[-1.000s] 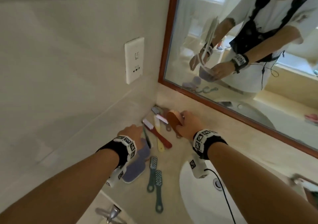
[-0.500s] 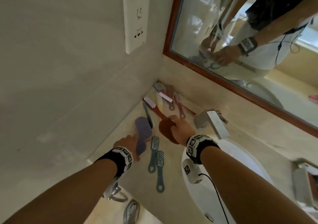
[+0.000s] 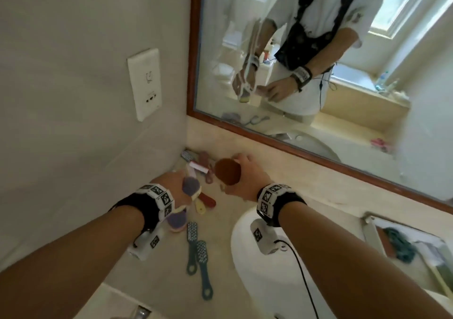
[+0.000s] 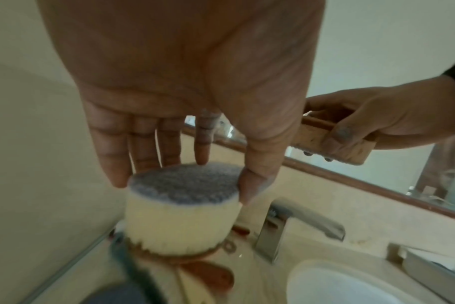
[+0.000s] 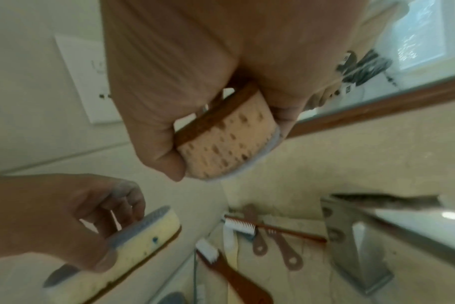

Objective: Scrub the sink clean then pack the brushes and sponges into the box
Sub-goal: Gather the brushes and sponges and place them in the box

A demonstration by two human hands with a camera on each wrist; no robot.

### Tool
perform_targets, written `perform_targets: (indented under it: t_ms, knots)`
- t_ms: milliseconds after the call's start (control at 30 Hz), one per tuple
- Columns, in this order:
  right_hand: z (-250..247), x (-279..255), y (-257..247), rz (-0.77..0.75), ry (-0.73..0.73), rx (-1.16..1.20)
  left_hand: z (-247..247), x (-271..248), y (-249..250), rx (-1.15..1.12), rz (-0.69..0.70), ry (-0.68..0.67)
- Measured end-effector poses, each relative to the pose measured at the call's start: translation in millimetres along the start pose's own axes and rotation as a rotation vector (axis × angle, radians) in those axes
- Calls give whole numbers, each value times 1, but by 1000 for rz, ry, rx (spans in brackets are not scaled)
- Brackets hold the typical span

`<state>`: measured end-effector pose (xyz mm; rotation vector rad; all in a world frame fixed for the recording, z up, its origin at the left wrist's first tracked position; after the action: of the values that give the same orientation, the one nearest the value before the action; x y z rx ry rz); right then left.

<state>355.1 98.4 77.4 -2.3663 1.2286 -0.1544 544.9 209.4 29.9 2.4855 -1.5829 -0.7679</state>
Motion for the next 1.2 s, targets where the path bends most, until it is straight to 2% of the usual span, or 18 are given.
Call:
perform_targets:
  t_ms: [200,367,533,700,867,1033,1200]
  knots:
    - [-123,-61,37,-22,315,-28,-57,-8,116,0,184,207]
    - [-231,-139,99,78,540,-30,-83,-36,246,25,381,269]
    - [-319,-233,176,211,738,-38,-85,-81,382,-25,554,381]
    - [-379,-321,245,256,735,-97,-59,-128,501,-34,657,383]
    - [-415,-375,304,283,718,-146,-25,-158,582,-33,688,387]
    - [-411,-387,364,365,684,-110,13,-159,623,6,677,393]
    - [-401,-365,413,389,644,-85,44,-121,657,4,633,334]
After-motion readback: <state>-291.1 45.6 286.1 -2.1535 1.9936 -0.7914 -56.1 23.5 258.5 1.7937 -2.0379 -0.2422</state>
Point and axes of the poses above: each hand's wrist, its own x-axis towards the middle knuckle, its own z-axis out of the palm, y = z × x, the point moved 5 cm from there along x, towards the middle knuckle, and after that the axes turned 2 degrees about y, right-handed, at the moved point
